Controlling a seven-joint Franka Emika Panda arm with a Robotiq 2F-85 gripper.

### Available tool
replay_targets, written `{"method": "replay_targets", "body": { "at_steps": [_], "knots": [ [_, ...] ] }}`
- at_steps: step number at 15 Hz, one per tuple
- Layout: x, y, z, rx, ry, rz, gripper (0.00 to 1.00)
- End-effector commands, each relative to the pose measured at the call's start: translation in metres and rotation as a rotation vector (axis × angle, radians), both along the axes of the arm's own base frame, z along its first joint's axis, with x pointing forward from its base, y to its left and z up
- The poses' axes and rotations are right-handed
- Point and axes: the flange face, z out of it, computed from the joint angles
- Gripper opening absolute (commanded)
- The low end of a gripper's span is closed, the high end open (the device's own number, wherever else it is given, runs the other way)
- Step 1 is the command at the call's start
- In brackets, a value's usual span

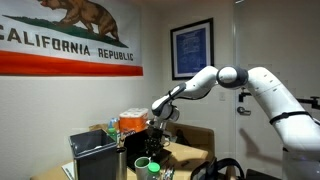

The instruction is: Move he mug to the left side of the desk

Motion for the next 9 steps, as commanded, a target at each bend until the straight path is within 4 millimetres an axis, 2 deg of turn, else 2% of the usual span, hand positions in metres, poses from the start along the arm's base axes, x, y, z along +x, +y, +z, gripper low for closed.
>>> {"method": "replay_targets", "body": {
  "at_steps": [1, 6, 7, 9],
  "knots": [
    [0.006, -0.009, 0.006, -0.009, -0.034, 0.008, 0.59],
    [0.007, -0.013, 0.011, -0.037, -0.037, 0.009, 0.96],
    [0.008, -0.016, 0.016, -0.065, -0.034, 0.008, 1.00],
    [0.009, -0.028, 0.028, -0.144, -0.033, 0.011, 1.00]
  ]
}}
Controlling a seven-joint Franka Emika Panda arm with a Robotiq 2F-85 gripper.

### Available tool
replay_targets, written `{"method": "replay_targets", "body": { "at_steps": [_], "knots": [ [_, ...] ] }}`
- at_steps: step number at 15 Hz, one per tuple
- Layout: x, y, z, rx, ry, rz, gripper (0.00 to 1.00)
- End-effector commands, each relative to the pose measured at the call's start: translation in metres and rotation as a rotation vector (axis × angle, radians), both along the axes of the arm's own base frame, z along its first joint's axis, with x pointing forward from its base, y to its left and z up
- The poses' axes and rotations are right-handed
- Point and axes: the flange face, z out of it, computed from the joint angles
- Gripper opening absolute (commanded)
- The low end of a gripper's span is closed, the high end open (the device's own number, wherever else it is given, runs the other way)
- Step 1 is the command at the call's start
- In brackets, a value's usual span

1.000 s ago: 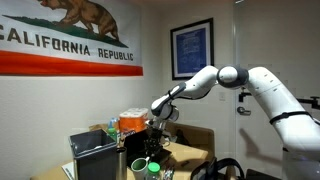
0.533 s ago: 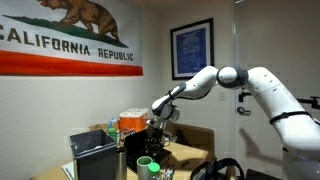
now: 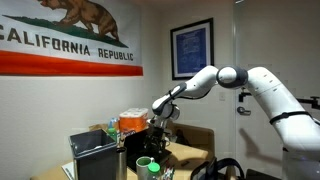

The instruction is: Move he mug to the left side of the desk

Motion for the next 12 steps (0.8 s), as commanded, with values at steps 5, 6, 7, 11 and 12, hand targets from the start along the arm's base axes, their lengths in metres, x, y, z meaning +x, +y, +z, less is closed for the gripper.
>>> {"method": "replay_targets", "body": {
  "at_steps": [5, 6, 7, 11, 12],
  "knots": [
    [-0.003, -0.059, 0.078, -0.367, -0.003, -0.073, 1.00],
    [-0.006, -0.068, 0.090, -0.424, -0.003, -0.101, 1.00],
    [-0.011, -0.075, 0.104, -0.473, -0.002, -0.123, 1.00],
    [-0.005, -0.088, 0.118, -0.530, -0.006, -0.161, 1.00],
    [-0.007, -0.089, 0.127, -0.539, -0.011, -0.172, 1.00]
  ]
}}
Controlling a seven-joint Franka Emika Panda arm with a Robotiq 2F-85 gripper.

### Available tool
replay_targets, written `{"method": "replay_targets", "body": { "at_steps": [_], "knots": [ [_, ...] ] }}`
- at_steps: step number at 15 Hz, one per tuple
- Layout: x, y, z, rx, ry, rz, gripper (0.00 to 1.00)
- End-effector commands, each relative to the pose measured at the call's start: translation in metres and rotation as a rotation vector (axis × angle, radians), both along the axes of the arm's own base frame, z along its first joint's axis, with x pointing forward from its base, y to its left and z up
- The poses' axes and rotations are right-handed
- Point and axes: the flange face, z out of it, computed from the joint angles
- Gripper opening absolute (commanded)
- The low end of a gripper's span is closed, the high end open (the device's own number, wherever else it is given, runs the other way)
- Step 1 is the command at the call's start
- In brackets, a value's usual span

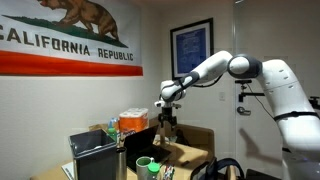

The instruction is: Move he mug to the left side of the desk

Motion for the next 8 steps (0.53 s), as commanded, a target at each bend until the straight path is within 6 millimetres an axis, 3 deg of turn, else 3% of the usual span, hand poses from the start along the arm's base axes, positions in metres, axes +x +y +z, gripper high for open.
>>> {"method": "replay_targets", "body": {
  "at_steps": [1, 8],
  "knots": [
    [0.000, 0.001, 0.002, 0.000, -0.001, 0.001, 1.00],
    [0.002, 0.002, -0.014, 0.004, 0.022, 0.004, 1.00]
  ]
}}
